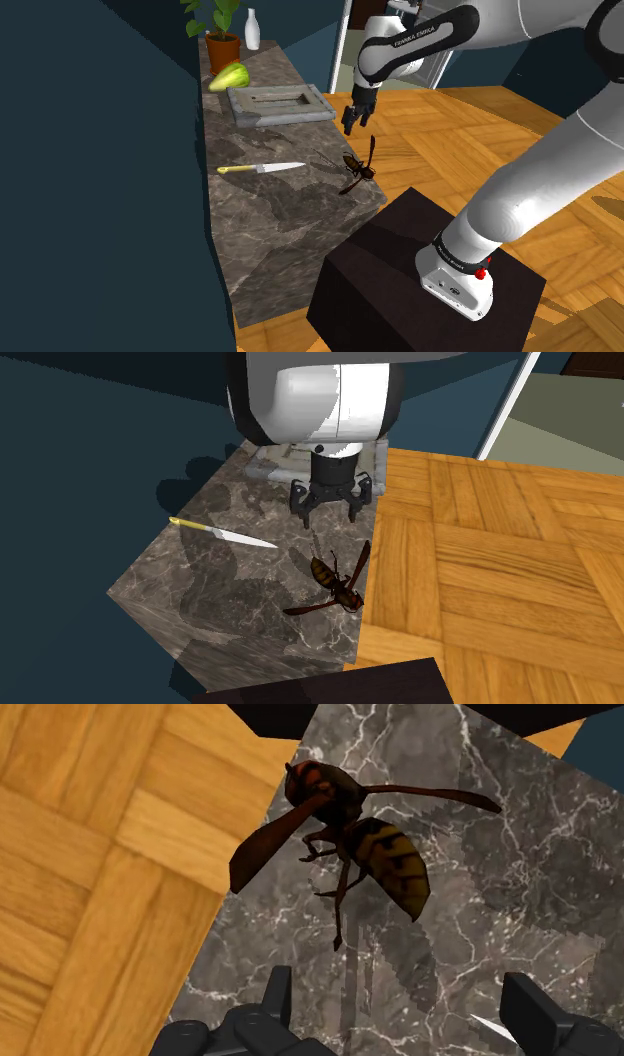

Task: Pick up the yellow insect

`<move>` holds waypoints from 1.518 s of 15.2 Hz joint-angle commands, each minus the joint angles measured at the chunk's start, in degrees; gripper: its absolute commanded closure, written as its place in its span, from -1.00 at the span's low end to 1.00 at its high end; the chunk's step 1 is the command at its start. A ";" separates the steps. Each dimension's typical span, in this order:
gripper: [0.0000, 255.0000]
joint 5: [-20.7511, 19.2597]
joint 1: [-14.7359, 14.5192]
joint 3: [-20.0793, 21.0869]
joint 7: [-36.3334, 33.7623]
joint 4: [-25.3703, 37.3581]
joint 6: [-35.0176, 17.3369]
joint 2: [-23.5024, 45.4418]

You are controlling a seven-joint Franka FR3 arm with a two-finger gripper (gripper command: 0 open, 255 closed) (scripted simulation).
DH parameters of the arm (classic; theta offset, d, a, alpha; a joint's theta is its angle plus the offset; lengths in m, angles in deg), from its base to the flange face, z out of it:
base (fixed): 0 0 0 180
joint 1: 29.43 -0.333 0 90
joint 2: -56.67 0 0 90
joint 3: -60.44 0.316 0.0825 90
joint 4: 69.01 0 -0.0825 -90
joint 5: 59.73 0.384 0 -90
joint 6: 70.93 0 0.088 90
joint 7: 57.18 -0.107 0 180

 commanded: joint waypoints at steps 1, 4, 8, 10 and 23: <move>-1.00 0.55 0.14 -0.35 0.21 0.64 -2.45 4.15; -1.00 1.66 0.43 -0.81 0.80 2.74 -5.45 10.79; -1.00 2.74 0.78 -0.98 1.41 4.50 -8.14 16.42; -1.00 2.98 0.80 -0.93 1.59 4.19 -9.62 17.59; 1.00 3.59 0.92 -0.79 2.10 3.66 -12.94 20.42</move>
